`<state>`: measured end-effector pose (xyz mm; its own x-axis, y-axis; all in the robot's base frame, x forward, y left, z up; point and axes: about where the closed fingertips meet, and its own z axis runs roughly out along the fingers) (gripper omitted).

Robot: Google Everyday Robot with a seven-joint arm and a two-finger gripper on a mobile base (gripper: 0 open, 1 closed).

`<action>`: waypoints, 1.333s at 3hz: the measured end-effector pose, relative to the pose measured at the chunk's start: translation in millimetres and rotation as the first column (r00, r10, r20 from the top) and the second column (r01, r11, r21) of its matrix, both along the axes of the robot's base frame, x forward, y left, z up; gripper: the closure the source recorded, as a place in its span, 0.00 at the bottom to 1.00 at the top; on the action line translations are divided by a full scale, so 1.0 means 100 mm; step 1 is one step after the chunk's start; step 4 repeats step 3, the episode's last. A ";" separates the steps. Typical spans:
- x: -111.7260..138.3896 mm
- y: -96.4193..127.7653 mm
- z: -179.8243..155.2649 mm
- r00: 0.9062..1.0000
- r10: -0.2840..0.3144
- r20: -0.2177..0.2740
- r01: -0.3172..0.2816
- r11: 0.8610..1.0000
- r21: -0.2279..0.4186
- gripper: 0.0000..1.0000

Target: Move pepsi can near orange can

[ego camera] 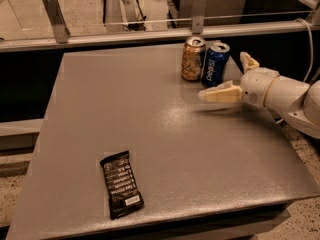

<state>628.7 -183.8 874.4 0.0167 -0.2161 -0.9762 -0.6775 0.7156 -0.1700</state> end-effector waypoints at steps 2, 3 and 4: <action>-0.73 -0.65 -0.03 0.999 -0.015 0.049 0.019 0.997 -0.077 0.00; -0.73 -0.65 -0.03 0.999 -0.015 0.049 0.018 0.997 -0.077 0.00; -0.73 -0.65 -0.03 0.999 -0.015 0.049 0.018 0.997 -0.077 0.00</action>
Offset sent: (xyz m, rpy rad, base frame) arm -0.1132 -0.1067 -0.0036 -0.1168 -0.0911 -0.0295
